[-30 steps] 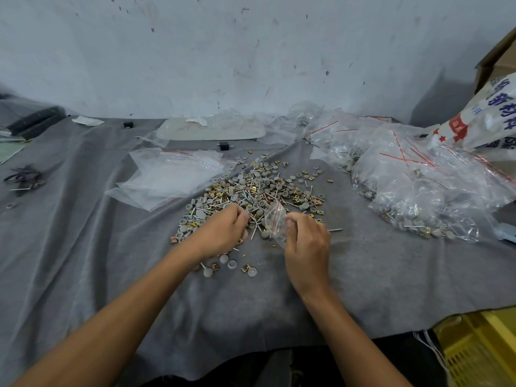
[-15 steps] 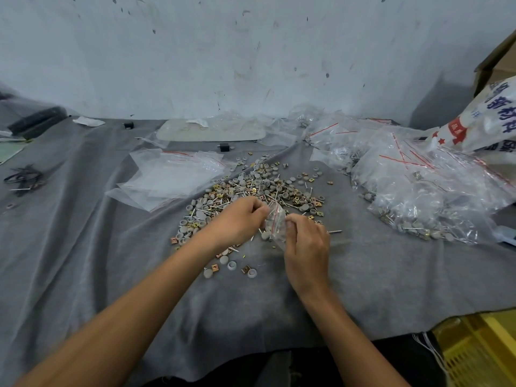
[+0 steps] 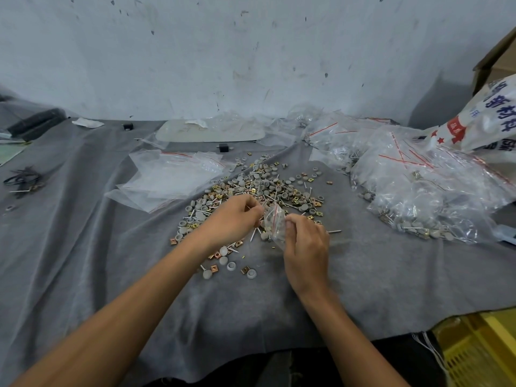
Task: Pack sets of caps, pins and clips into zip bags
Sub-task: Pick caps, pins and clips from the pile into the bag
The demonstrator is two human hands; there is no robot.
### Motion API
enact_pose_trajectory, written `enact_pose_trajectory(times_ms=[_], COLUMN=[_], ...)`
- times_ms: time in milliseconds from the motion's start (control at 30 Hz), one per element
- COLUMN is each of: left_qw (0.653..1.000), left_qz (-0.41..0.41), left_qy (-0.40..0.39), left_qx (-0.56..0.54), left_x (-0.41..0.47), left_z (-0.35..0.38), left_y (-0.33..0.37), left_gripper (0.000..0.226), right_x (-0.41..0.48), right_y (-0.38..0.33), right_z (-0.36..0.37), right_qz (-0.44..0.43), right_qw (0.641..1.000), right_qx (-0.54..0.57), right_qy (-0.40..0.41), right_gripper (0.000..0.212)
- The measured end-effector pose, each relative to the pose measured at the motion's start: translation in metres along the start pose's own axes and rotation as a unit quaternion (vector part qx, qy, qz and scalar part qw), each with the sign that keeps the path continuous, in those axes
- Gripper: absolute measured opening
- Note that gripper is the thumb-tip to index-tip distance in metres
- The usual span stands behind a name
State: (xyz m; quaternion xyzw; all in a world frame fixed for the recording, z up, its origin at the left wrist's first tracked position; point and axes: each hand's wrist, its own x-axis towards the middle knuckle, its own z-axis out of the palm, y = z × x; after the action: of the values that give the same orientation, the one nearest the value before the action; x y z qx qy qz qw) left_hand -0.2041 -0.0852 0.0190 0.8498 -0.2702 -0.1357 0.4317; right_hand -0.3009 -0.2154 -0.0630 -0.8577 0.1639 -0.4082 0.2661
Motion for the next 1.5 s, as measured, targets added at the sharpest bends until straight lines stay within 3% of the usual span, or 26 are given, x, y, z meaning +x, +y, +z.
enact_pose_trajectory(times_ms=[200, 500, 733, 900, 1000, 1067, 1133, 1167, 1233, 1300, 1400, 1500], left_qw=[0.989, 0.99, 0.996, 0.99, 0.992, 0.993, 0.991, 0.991, 0.99, 0.99, 0.992, 0.991], left_qz=[0.037, 0.056, 0.075, 0.055, 0.04, 0.028, 0.024, 0.023, 0.024, 0.028, 0.035, 0.03], left_qy=[0.027, 0.047, -0.016, 0.017, 0.028, 0.027, 0.03, 0.034, 0.04, 0.044, 0.057, 0.096], left_qx=[0.142, 0.123, -0.045, -0.129, -0.116, -0.111, -0.125, -0.129, -0.131, -0.13, -0.111, -0.085], left_x=[-0.002, -0.001, -0.002, -0.003, -0.007, -0.008, -0.008, -0.008, -0.007, -0.006, -0.006, -0.004], left_z=[-0.001, 0.003, -0.002, -0.002, -0.008, -0.013, -0.016, -0.017, -0.018, -0.018, -0.019, -0.023], left_y=[0.004, 0.006, 0.007, -0.004, -0.022, -0.033, -0.04, -0.042, -0.044, -0.045, -0.052, -0.064], left_gripper=[0.021, 0.021, 0.022, 0.02, 0.019, 0.017, 0.017, 0.017, 0.018, 0.018, 0.019, 0.019], right_x=[0.0, 0.001, 0.001, 0.004, 0.019, 0.035, 0.05, 0.055, 0.061, 0.06, 0.057, 0.056], right_y=[-0.001, 0.001, 0.002, 0.001, 0.003, 0.001, 0.001, 0.002, 0.005, 0.008, 0.014, 0.019], right_z=[-0.001, 0.0, 0.0, -0.005, -0.021, -0.035, -0.046, -0.05, -0.053, -0.054, -0.053, -0.054], right_qz=[0.005, 0.003, 0.0, 0.001, 0.018, 0.11, 0.208, 0.244, 0.288, 0.306, 0.316, 0.312], right_qw=[1.0, 1.0, 1.0, 0.999, 0.992, 0.955, 0.87, 0.816, 0.736, 0.696, 0.684, 0.738], right_qx=[0.003, 0.005, 0.014, 0.037, 0.126, 0.27, 0.442, 0.518, 0.602, 0.636, 0.642, 0.591], right_qy=[-0.007, -0.006, 0.002, 0.012, -0.007, -0.043, -0.066, -0.081, -0.112, -0.133, -0.143, -0.087], right_gripper=[0.02, 0.022, 0.022, 0.016, 0.011, 0.011, 0.001, 0.01, 0.029, 0.029, 0.022, 0.009])
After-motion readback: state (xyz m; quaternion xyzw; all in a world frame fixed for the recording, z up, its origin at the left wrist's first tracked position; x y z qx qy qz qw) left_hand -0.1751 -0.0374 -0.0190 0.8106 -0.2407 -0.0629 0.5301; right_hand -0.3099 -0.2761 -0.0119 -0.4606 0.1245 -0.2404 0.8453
